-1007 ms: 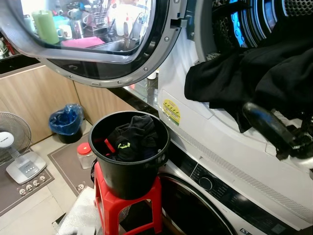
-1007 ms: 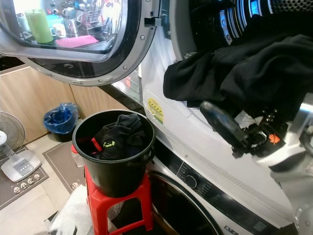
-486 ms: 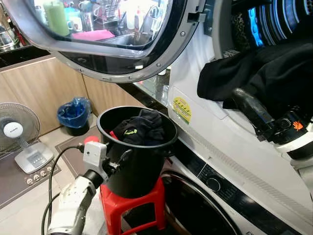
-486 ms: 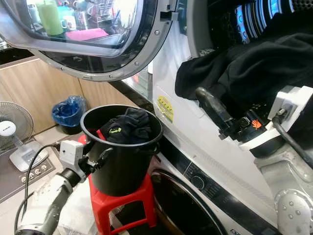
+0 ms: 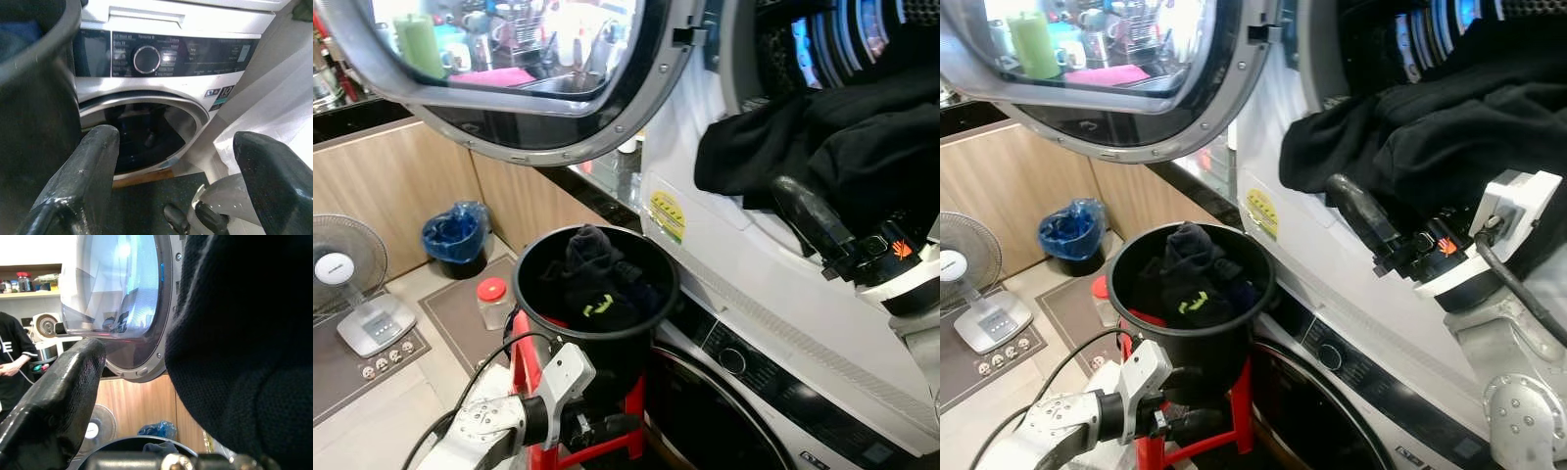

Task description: Clothes washing

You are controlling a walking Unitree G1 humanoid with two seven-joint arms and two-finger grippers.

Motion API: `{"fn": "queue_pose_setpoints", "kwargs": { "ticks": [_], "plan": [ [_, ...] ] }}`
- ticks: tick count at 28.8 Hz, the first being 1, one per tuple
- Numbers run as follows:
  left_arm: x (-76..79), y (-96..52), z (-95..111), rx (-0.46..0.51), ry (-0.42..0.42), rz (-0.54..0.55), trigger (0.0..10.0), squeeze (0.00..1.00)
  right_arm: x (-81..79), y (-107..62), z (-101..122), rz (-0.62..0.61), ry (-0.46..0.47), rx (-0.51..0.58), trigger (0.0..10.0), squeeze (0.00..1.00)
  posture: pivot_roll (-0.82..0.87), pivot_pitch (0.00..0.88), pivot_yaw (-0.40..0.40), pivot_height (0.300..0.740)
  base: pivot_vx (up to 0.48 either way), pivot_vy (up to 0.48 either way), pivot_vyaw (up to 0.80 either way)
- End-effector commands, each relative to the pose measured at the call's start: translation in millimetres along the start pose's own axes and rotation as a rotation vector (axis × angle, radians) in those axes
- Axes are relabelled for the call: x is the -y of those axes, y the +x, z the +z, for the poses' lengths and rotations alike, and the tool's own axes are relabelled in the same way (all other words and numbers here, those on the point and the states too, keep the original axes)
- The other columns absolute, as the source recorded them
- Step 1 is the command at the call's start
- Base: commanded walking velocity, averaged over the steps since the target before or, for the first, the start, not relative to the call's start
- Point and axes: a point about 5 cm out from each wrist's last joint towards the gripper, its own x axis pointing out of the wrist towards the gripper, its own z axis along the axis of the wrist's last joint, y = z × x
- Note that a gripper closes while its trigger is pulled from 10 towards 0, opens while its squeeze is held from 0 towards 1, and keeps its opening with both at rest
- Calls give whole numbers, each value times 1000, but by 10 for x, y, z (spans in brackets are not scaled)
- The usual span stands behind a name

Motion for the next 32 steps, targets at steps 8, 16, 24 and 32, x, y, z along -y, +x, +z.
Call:
{"fn": "queue_pose_setpoints", "kwargs": {
  "ticks": [8,16,24,32],
  "plan": [
    [2,-29,77,26,-17,22,10000,0,-10,-1,6,9,-20,0,10000,0,47,83,-20,740,0,0,0],
    [-9,-77,122,40,-36,7,10000,0,-6,-1,10,12,-21,1,10000,0,51,82,-21,740,0,0,0],
    [52,-63,177,44,-25,-54,10000,0,-5,1,13,14,-24,3,10000,0,50,75,-22,740,0,0,0],
    [64,-63,454,34,195,-126,10000,0,-10,8,3,20,-21,7,10000,0,52,70,-22,740,0,0,0]
  ]
}}
